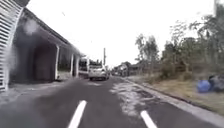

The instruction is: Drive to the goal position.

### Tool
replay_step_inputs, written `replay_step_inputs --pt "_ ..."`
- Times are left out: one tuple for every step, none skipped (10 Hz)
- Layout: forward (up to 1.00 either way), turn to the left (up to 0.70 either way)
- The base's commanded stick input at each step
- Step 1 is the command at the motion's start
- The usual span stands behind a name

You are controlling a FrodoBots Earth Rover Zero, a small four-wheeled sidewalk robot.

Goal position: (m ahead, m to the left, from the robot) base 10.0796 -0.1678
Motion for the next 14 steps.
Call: replay_step_inputs --pt "1.0 -0.26" --pt "1.0 0.0" --pt "1.0 0.0" --pt "1.0 0.0" --pt "1.0 0.01" --pt "1.0 0.04" --pt "1.0 0.11" --pt "1.0 0.16" --pt "1.0 0.07" --pt "1.0 0.0" --pt "1.0 0.0" --pt "1.0 -0.4" --pt "1.0 -0.35" --pt "1.0 0.07"
